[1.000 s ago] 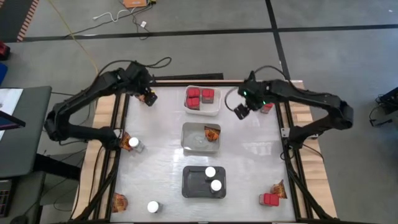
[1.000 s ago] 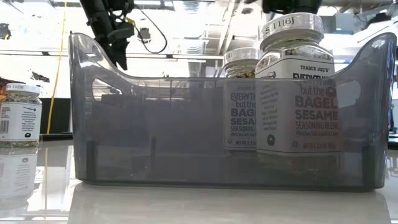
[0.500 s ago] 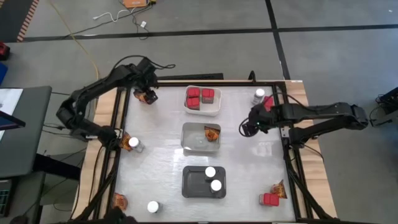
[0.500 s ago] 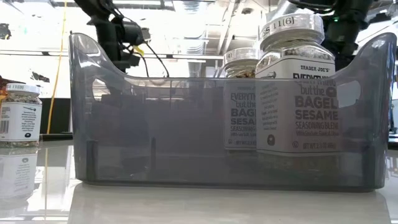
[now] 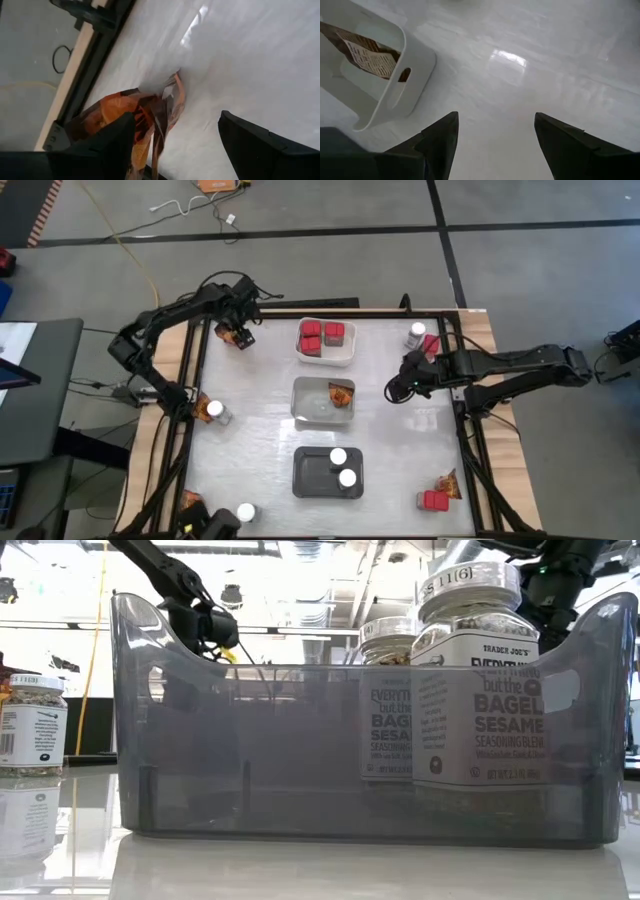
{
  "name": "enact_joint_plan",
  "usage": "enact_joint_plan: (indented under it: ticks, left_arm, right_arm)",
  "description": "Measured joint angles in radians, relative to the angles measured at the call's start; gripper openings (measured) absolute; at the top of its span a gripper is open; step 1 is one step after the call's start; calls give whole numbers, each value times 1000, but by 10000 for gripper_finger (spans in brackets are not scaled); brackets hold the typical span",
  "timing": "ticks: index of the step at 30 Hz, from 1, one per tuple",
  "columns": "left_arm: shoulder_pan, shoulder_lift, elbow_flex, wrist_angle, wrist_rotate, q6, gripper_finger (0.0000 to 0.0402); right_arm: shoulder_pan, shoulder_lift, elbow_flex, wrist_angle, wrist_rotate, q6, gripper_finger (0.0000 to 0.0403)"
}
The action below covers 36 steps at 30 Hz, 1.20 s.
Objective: Sort spices by type
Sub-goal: Put the orange seasoning bag into the gray bin
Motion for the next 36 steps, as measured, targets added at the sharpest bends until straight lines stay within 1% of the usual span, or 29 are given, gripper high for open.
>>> enact_joint_plan:
  ticks: [3, 6, 10, 13, 16, 17, 21, 25, 30, 33, 36]
  left_arm:
    - [3, 17, 0, -5, 2, 0, 255]
    - [5, 13, 0, -5, 4, 0, 218]
    - [6, 12, 0, -23, 5, -1, 150]
    - [3, 12, 0, -58, 9, 0, 93]
    - [-8, 8, 0, -89, 16, -2, 29]
    - [-10, 1, 0, -92, 18, -7, 15]
    - [-44, -62, 0, -100, 21, -41, 2]
    - [-98, -132, 56, -196, 21, -85, 1]
    - [-212, -183, 210, -323, 21, -173, 1]
    - [-314, -185, 318, -362, 21, -242, 1]
    - [-424, -176, 408, -359, 35, -302, 0]
  right_arm:
    - [0, 0, 0, 16, 21, 0, 286]
    - [-2, 0, 0, 29, 29, 0, 286]
    - [-9, 0, 0, 33, 30, 1, 286]
    - [-8, 0, 0, 33, 44, 19, 286]
    - [-8, 0, 0, 35, 48, 31, 286]
    - [-8, 0, 0, 38, 48, 31, 286]
    - [-8, 0, 0, 39, 48, 27, 286]
    - [-8, 0, 0, 38, 48, 5, 286]
    - [-8, 0, 0, 38, 48, -61, 286]
    - [-8, 0, 0, 38, 48, -106, 286]
    - [-8, 0, 0, 37, 48, -145, 286]
